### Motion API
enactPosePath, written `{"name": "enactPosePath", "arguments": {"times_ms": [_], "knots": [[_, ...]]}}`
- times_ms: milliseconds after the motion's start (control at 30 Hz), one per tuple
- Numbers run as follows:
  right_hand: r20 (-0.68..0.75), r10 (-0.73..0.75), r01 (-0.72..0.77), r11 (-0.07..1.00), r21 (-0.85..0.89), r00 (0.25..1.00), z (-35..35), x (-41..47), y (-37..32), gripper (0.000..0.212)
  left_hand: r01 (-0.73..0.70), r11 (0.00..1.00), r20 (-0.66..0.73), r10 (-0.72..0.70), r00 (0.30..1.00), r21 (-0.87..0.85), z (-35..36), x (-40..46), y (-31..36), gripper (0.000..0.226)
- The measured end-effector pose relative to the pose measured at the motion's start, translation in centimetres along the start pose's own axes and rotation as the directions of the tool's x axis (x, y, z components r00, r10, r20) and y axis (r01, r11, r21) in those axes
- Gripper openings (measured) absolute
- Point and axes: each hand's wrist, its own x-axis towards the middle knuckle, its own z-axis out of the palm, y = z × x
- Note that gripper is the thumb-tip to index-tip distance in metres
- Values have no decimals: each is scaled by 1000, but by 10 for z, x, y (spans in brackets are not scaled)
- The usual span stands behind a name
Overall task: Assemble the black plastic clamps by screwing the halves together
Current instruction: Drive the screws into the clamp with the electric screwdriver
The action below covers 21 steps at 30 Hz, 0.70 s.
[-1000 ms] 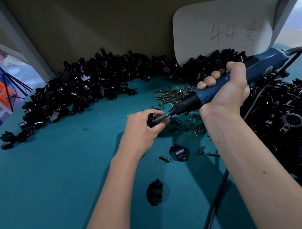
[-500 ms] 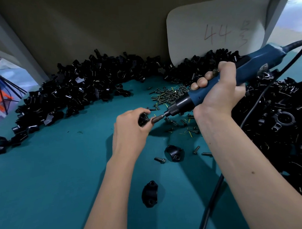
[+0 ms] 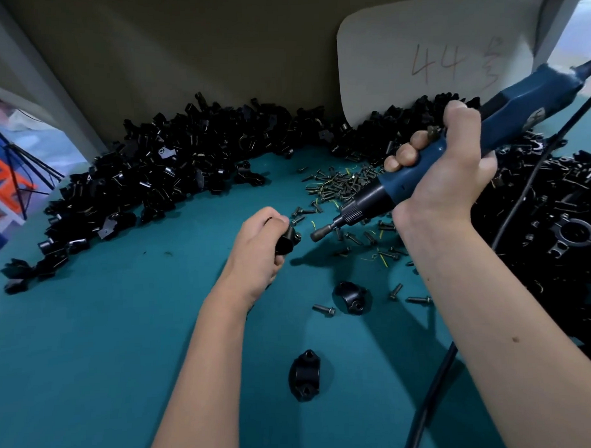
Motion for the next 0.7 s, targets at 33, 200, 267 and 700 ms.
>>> {"name": "enactPosePath", "arguments": {"times_ms": [33, 200, 267, 700], "knots": [[8, 8, -8, 1000, 1, 1000, 0, -1, 1, 29, 1, 1000, 8, -1, 1000, 6, 1, -1, 1, 18], [15, 11, -11, 1000, -1, 1000, 0, -5, 5, 28, -14, 997, 38, 12, 999, 75, 1, -2, 2, 22], [15, 11, -12, 1000, 7, 1000, 0, -4, 4, 28, -22, 996, 30, 19, 999, 90, 2, -1, 2, 22], [3, 38, -38, 999, 14, 999, -1, 0, 5, 25, -19, 987, 29, 14, 999, 160, 6, 3, 2, 23]]}}
